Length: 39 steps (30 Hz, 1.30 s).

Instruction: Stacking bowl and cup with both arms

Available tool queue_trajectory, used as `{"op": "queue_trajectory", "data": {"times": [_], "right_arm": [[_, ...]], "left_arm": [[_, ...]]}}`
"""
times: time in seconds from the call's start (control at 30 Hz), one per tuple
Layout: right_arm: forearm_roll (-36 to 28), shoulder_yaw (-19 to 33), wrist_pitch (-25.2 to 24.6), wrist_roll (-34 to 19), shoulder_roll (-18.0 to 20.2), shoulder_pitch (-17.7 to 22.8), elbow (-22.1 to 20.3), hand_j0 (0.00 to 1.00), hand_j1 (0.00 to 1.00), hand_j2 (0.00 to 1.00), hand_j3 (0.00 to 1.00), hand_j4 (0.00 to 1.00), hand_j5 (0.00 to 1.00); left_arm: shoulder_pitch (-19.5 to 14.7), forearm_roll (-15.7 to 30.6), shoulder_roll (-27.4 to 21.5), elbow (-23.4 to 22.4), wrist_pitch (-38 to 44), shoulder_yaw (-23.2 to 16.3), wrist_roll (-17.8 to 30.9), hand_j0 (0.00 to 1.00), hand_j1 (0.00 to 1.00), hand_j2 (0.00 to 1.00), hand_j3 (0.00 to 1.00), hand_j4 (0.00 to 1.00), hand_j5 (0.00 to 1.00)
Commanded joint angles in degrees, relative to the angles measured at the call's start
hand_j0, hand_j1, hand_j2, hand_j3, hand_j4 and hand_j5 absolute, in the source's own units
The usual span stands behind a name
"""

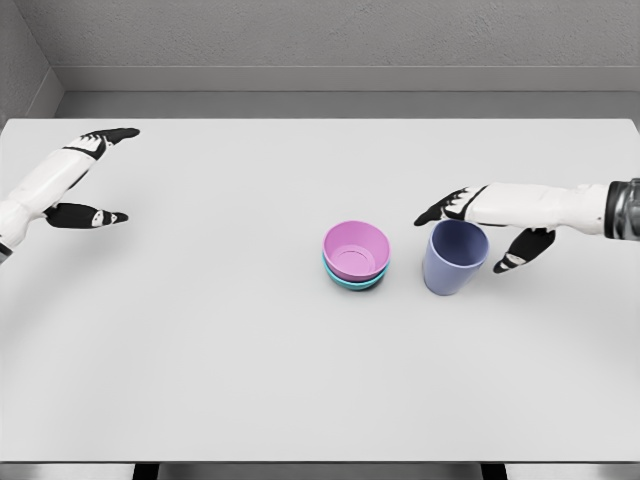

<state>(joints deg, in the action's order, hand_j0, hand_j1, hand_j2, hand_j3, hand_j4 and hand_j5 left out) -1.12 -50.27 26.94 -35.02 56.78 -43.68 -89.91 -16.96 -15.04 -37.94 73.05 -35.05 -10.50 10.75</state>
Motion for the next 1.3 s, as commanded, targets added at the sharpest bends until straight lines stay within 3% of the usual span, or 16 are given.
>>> {"op": "queue_trajectory", "data": {"times": [0.0, 1.27], "right_arm": [[-0.3, 0.0, -0.1, 0.0, -0.2, 0.0, 0.0, 1.00, 1.00, 1.00, 1.00, 1.00, 1.00], [-0.1, -2.0, -0.3, 0.0, -2.2, 0.2, 0.3, 0.96, 0.96, 0.96, 0.96, 0.96, 0.96]], "left_arm": [[0.0, 0.4, 0.0, -0.3, 0.1, 0.2, 0.0, 1.00, 1.00, 1.00, 1.00, 1.00, 1.00], [0.0, 0.4, 1.1, -1.4, 0.1, 1.1, 0.0, 1.00, 1.00, 1.00, 1.00, 1.00, 1.00]]}}
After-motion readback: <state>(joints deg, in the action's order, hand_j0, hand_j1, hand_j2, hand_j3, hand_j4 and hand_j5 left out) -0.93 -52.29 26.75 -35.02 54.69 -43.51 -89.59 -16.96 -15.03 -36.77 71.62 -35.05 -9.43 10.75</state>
